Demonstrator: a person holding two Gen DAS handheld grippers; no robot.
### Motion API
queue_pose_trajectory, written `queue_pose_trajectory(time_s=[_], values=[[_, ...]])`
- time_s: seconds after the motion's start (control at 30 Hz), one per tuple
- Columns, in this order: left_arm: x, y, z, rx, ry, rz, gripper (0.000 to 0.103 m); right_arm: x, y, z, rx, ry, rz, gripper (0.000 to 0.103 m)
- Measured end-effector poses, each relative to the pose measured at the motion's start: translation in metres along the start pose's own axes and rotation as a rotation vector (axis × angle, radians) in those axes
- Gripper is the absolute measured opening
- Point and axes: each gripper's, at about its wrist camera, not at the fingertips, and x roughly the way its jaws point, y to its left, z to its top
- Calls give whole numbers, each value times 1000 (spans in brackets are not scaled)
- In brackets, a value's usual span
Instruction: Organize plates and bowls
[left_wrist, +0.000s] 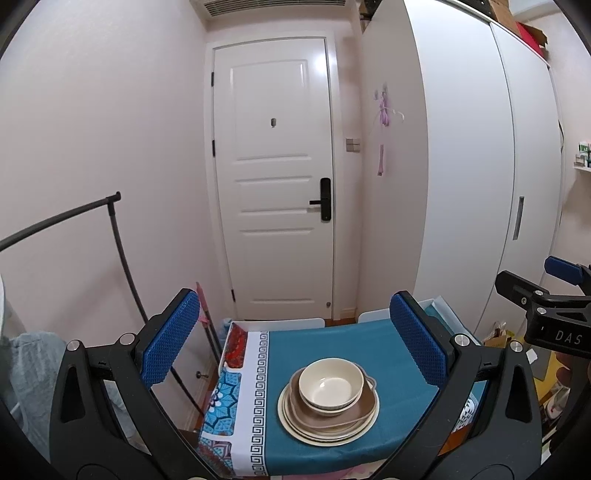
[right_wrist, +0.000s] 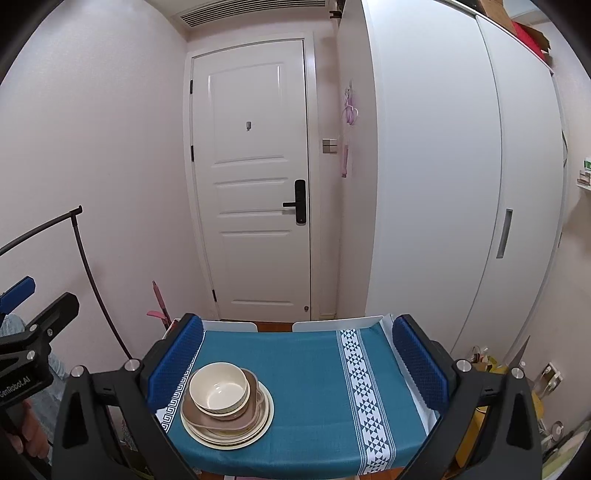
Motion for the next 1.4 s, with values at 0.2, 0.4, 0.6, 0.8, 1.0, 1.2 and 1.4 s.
queue_pose_trajectory(time_s=[0.2, 0.4, 0.6, 0.8, 1.0, 1.2, 1.4], values=[[0, 0, 0, 0, -5, 1, 103, -1, 1, 0, -6, -2, -3, 102], [0, -3, -2, 10, -4, -1, 103, 0, 2, 2, -8, -1, -6, 102], [-1, -3, -2, 12, -12, 15, 103, 1, 3, 2, -15, -1, -4, 102], [-1, -2, -2, 11, -12, 15, 103, 2, 3, 3, -20, -3, -7, 102], [-2, 0, -2, 4, -15, 29, 103, 2, 5, 3, -20, -3, -9, 102], [-1, -1, -2, 5, -25, 63, 103, 4, 8, 4, -20, -2, -10, 102], [6, 2, 1, 2, -30, 77, 103, 11, 10, 7, -16, 3, -10, 102]])
